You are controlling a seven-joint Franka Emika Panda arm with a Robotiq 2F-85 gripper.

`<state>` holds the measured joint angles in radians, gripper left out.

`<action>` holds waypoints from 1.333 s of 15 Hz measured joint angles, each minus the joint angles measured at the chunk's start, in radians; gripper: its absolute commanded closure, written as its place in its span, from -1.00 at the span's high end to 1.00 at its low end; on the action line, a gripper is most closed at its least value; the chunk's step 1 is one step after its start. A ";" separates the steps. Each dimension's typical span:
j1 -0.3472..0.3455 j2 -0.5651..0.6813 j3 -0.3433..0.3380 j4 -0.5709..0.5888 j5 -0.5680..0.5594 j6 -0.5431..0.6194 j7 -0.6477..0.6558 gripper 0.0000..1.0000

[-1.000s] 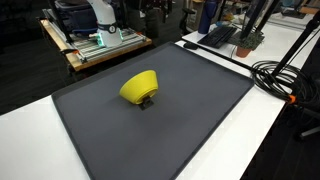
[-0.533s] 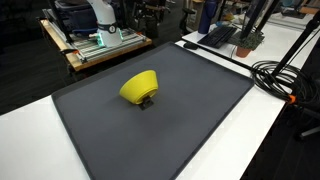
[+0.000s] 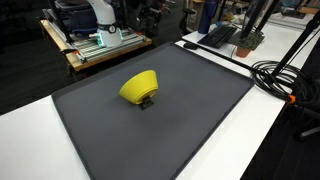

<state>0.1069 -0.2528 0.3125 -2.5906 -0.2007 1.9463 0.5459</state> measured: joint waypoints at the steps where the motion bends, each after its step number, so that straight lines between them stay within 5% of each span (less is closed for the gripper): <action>1: 0.000 0.033 0.001 0.021 -0.026 -0.032 -0.006 1.00; 6: 0.000 0.207 -0.018 0.117 -0.163 -0.158 -0.028 1.00; 11: 0.017 0.210 -0.030 0.119 -0.164 -0.153 -0.016 1.00; 14: 0.049 0.226 -0.027 0.114 -0.263 -0.158 0.007 1.00; 20: 0.091 0.324 -0.038 0.109 -0.410 -0.070 -0.161 1.00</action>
<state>0.1983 0.0714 0.2744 -2.4814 -0.6112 1.8763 0.3852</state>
